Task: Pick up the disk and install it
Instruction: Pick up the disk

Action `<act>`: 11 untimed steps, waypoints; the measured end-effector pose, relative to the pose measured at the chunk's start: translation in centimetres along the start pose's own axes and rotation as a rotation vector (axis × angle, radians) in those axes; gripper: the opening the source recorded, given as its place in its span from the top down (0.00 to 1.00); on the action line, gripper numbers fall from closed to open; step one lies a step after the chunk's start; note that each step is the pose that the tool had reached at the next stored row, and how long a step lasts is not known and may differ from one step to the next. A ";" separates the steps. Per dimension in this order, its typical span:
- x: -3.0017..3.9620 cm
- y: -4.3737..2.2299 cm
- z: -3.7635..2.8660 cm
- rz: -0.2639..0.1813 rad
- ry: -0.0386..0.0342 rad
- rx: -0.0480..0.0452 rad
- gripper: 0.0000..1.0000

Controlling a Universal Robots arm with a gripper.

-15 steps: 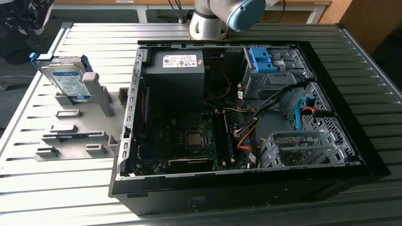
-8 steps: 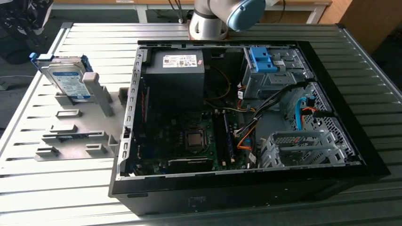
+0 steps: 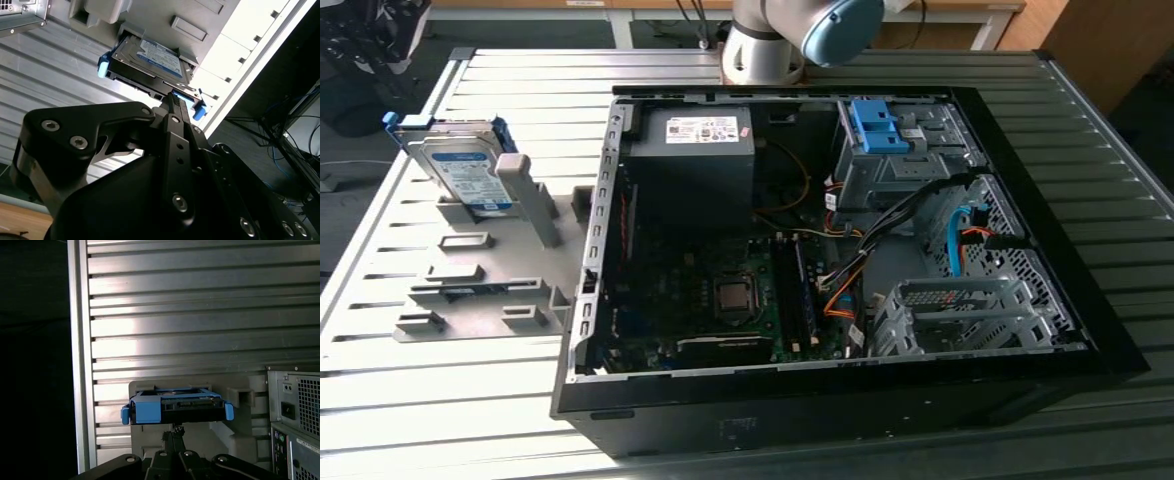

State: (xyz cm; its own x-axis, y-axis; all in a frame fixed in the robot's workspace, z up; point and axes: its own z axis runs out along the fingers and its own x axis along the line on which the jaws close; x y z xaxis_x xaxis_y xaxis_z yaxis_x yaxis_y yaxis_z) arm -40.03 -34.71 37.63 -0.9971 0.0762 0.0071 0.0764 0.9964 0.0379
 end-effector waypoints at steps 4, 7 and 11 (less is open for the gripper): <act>0.02 0.00 0.00 0.000 0.0000 0.0000 0.89; 0.02 0.00 0.00 -0.003 0.0001 0.0001 0.89; 0.03 0.00 0.00 -0.007 0.0003 0.0001 0.89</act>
State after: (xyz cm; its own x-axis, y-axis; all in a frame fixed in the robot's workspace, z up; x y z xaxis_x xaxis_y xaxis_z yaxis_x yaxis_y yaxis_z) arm -40.05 -34.71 37.63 -0.9976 0.0695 0.0071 0.0697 0.9968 0.0379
